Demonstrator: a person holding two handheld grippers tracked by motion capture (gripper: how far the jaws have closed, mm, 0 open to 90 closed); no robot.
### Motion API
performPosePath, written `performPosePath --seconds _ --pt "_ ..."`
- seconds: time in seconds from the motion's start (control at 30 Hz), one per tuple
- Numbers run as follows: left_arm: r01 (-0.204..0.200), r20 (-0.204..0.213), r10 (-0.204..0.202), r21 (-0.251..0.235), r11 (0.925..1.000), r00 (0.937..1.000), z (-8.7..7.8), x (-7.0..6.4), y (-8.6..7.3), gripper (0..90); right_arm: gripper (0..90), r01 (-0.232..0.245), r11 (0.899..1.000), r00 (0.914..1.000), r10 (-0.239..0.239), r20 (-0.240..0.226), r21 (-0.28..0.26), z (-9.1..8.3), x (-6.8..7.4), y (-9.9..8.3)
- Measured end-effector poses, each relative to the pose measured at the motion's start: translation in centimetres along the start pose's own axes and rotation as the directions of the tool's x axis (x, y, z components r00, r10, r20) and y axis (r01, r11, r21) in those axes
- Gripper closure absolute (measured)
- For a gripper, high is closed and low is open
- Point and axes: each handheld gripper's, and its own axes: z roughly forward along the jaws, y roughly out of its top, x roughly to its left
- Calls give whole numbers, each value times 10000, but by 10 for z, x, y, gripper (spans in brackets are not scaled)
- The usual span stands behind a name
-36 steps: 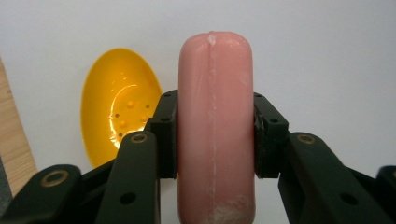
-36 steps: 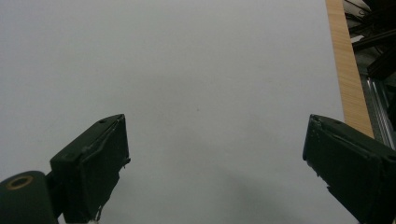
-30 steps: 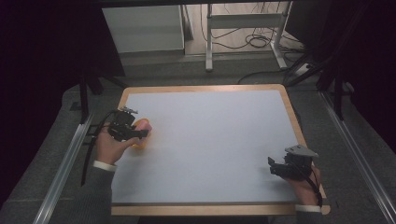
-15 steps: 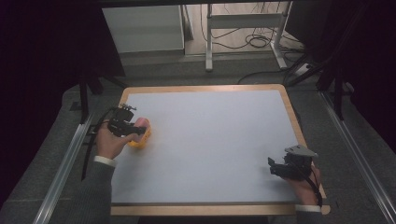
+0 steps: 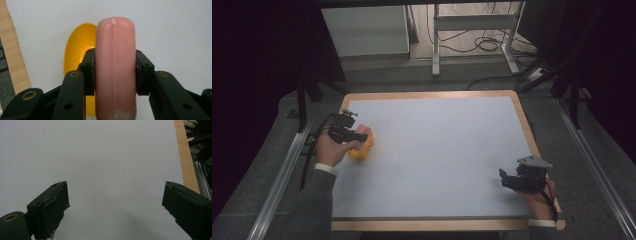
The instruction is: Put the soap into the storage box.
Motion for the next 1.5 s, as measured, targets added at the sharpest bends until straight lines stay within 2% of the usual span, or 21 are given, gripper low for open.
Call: performPosePath --seconds 0.3,0.8,1.2,1.23,1.27,1.3,1.33,1.37,1.4,1.43,1.47,1.5 --pt "366 -109 -364 180 9992 9993 13 12 0 602 67 -1 10000 10000 1 36 75 1 -1 -1" --pt "517 -200 -504 695 9962 9985 37 18 -9 601 67 -2 9999 10000 1 75 131 3 -1 -2" --pt "499 -202 -486 658 9966 9986 40 17 -13 599 67 54 9999 10000 -55 72 149 3 1 -1" --pt "493 -192 -482 611 9969 9987 39 17 -13 578 67 40 9999 10000 -41 75 131 2 0 -1" --pt "559 -101 -556 377 9977 9984 35 17 -12 523 67 40 9999 10000 -42 81 132 2 0 -1" --pt "559 -101 -556 377 9977 9984 35 17 -12 459 67 39 9999 10000 -40 73 140 2 0 -1" --pt "499 -250 -494 194 9986 9985 31 15 -12 413 67 45 9999 10000 -46 73 148 3 0 -1" --pt "441 -218 -445 -175 9989 9988 22 13 -11 376 67 53 9999 10000 -54 74 152 3 1 -2" --pt "441 -218 -445 -175 9989 9988 22 13 -11 349 67 53 9999 10000 -54 74 152 3 1 -2" --pt "365 -253 -377 -473 9982 9990 13 11 -12 315 67 71 9999 9999 -72 80 153 3 1 -1" --pt "365 -253 -377 -473 9982 9990 13 11 -12 289 67 71 9999 9999 -72 80 153 3 1 -1" --pt "290 -295 -312 -737 9969 9991 5 9 -14 271 67 78 9999 9999 -79 84 152 3 1 -1"
